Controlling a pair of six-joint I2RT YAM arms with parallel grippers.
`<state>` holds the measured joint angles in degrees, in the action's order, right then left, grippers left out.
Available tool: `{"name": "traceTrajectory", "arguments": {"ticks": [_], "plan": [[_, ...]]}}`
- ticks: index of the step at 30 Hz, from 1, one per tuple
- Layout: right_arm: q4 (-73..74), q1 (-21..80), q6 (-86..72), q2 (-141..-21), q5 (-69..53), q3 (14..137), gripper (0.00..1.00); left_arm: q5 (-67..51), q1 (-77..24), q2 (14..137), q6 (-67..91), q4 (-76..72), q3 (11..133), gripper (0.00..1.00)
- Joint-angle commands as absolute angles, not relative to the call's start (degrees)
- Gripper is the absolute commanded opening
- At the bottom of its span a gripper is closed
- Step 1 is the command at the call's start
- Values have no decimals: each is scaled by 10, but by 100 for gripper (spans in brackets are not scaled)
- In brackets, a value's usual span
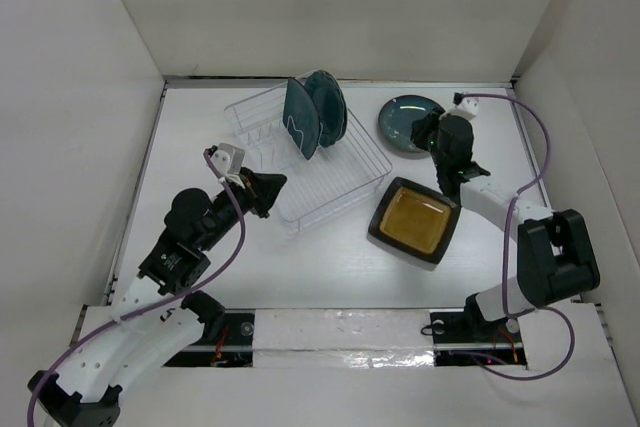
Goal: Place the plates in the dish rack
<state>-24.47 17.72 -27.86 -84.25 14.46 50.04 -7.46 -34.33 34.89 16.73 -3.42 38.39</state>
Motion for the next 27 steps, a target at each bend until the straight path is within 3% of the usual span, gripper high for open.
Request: {"name": "traceTrajectory", "arguments": {"ticks": [1, 3, 4, 6, 10, 19, 27], "plan": [[-245, 121, -340, -838, 94, 495, 35, -47, -341, 361, 152, -46, 403, 0], [-257, 94, -360, -852, 77, 486, 49, -47, -341, 366, 150, -45, 405, 5], [-264, 80, -382, -870, 68, 480, 63, -45, -341, 368, 149, -45, 406, 11], [-279, 42, -404, -890, 31, 470, 71, -38, -341, 377, 146, -47, 408, 17], [-323, -2, -460, -942, 4, 456, 72, -26, -341, 386, 141, -41, 410, 28], [-367, -33, -538, -1086, -77, 504, 72, -5, -341, 385, 137, -41, 410, 32], [-388, -44, -578, -1144, -131, 555, 64, -4, -341, 381, 134, -43, 410, 32]]}}
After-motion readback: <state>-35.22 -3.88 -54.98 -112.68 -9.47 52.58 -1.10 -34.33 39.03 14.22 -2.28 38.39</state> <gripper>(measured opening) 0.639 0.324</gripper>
